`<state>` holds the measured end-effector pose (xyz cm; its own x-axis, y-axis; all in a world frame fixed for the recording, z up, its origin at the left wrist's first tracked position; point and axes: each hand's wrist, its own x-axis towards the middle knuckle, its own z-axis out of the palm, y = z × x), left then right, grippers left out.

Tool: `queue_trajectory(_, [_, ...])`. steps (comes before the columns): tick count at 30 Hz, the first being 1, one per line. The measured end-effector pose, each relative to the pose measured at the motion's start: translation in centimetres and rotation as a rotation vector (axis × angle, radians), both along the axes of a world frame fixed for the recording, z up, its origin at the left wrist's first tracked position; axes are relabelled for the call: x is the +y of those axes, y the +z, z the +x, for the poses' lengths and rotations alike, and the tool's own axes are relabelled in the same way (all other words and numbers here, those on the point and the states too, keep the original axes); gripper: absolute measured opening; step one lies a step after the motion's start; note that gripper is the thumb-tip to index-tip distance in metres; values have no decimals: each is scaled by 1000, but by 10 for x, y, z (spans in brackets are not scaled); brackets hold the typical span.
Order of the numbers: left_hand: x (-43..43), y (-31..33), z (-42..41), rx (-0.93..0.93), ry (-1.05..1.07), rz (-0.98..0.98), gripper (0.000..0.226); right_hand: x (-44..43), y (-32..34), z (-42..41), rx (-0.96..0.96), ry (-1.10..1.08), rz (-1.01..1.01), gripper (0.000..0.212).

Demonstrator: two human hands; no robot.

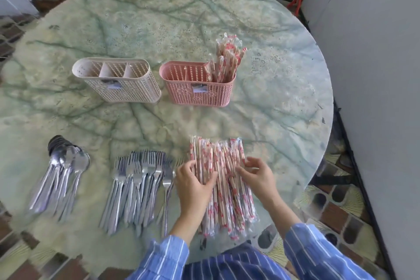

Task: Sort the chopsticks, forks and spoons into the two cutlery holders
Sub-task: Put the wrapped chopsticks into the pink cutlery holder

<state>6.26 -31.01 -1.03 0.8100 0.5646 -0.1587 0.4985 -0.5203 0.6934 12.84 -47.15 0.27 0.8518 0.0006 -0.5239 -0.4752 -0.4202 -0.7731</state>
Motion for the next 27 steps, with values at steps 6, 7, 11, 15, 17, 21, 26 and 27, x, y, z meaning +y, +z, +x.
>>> queue_trajectory(6, [-10,7,-13,134,99,-120,78,5,-5,-12,96,87,-91,73])
queue_trajectory(7, [-9,8,-12,145,103,-156,77,7,-5,-13,104,108,-114,74])
queue_trajectory(11, [-4,8,-11,209,110,-267,72,11,1,-12,135,128,-134,58])
queue_trajectory(15, [-4,18,-12,194,115,-277,32,7,4,-9,149,131,-115,33])
queue_trajectory(17, [-3,19,-14,153,107,-306,21,3,4,-6,166,106,-95,19])
queue_trajectory(21, [-2,26,-16,174,101,-313,24,-5,5,0,209,46,-30,18])
queue_trajectory(26, [-1,36,-9,224,29,-350,40,-12,12,9,289,-23,186,12])
queue_trajectory(27, [0,38,-7,222,9,-372,38,-14,15,12,302,-41,259,10])
